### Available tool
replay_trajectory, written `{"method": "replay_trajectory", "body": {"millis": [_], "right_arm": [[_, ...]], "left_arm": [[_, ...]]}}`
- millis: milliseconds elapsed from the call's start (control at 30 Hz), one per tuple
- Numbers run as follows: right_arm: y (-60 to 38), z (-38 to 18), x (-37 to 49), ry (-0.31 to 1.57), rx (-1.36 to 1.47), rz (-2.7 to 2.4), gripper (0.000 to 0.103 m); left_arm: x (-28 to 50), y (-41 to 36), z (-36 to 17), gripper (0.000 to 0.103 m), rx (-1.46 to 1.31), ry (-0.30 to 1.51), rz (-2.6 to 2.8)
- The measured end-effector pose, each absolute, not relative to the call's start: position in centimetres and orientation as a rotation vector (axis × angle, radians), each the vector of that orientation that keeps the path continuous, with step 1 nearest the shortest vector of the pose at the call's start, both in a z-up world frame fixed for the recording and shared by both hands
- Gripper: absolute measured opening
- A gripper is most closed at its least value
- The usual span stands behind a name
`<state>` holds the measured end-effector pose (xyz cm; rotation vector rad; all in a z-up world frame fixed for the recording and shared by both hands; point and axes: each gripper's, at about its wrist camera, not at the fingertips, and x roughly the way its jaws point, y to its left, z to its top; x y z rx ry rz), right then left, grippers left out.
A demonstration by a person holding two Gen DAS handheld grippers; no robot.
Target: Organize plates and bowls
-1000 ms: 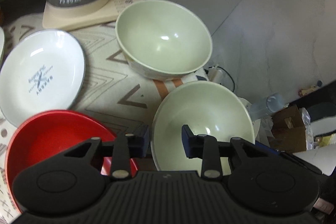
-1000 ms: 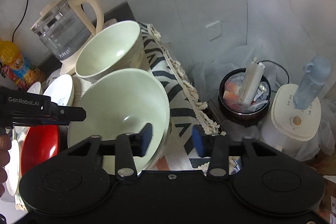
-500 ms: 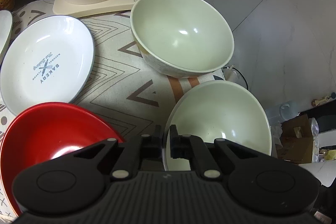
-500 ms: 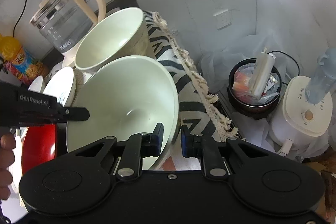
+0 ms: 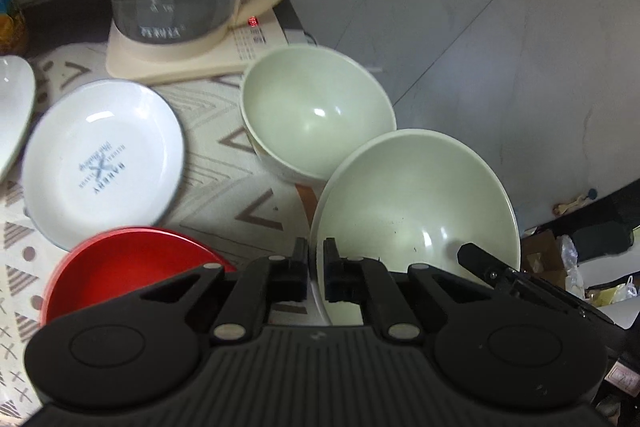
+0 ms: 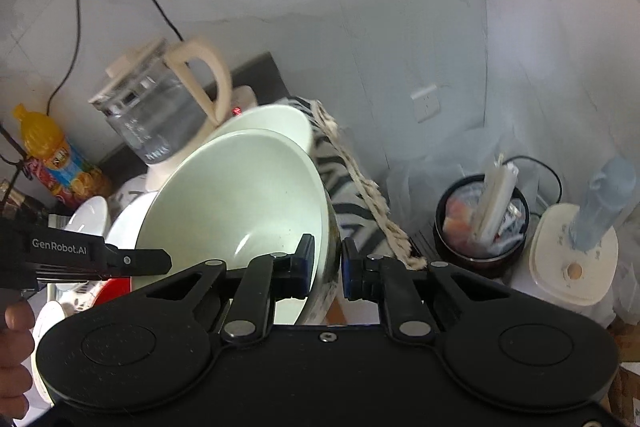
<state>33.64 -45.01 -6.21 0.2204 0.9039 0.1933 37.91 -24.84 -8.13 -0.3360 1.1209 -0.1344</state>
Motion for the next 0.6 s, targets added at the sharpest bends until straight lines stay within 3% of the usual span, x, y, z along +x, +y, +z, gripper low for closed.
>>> {"method": "replay_trajectory", "body": {"millis": [600], "right_arm": [[-37.6,-3.9,30.0,0.891,0.189,0.224,0.014]], "left_arm": [[32.5,-17.1,-5.0,0.006,-0.394,1.044,-0.104]]}}
